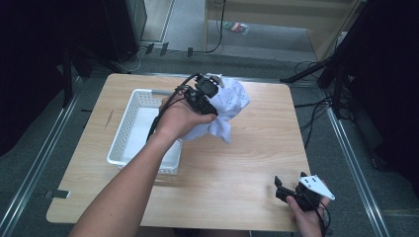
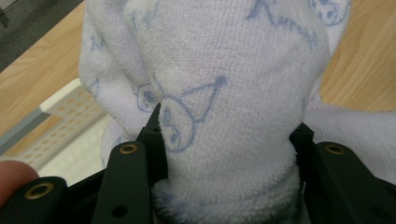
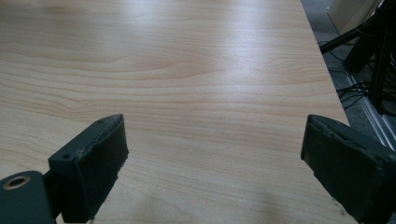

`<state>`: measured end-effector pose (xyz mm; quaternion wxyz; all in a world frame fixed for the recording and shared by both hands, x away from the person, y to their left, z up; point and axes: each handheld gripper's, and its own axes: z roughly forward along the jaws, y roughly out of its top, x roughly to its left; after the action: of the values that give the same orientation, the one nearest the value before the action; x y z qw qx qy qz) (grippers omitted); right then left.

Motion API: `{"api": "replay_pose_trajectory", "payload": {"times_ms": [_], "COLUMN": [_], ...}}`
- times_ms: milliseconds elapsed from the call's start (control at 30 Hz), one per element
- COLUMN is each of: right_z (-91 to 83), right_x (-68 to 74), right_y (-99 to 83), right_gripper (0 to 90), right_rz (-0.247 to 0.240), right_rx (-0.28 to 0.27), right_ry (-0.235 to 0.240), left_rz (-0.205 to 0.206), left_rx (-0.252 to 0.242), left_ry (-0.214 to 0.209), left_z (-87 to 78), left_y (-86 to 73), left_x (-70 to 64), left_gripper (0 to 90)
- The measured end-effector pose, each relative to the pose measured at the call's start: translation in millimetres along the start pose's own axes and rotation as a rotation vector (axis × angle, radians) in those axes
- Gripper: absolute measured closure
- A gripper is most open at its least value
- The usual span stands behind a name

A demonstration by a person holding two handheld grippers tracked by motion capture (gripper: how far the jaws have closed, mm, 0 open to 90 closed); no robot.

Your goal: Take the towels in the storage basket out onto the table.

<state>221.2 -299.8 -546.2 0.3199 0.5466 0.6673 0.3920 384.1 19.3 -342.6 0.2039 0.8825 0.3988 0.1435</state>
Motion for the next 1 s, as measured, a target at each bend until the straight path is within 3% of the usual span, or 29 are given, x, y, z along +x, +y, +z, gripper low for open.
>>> {"api": "replay_pose_trajectory", "payload": {"times_ms": [500, 767, 1000], "right_z": [-0.7, -0.9, -0.7], "right_x": [-1.5, -1.9, -2.1], "right_y": [0.0, -0.1, 0.1], "right_gripper": [7.1, 7.1, 7.1], "right_rz": [0.006, 0.007, 0.009], "right_rx": [0.002, -0.001, 0.0], "right_ry": [0.013, 0.018, 0.02], "left_rz": [0.057, 0.065, 0.064], "left_rx": [0.012, 0.027, 0.049], "left_ry": [-0.073, -0.092, -0.12], "left_z": [39.9, 58.1, 85.1], "left_y": [22.3, 23.9, 18.0], "left_x": [-45.2, -54.2, -60.0], "left_gripper": [50.3, 50.0, 49.6]}}
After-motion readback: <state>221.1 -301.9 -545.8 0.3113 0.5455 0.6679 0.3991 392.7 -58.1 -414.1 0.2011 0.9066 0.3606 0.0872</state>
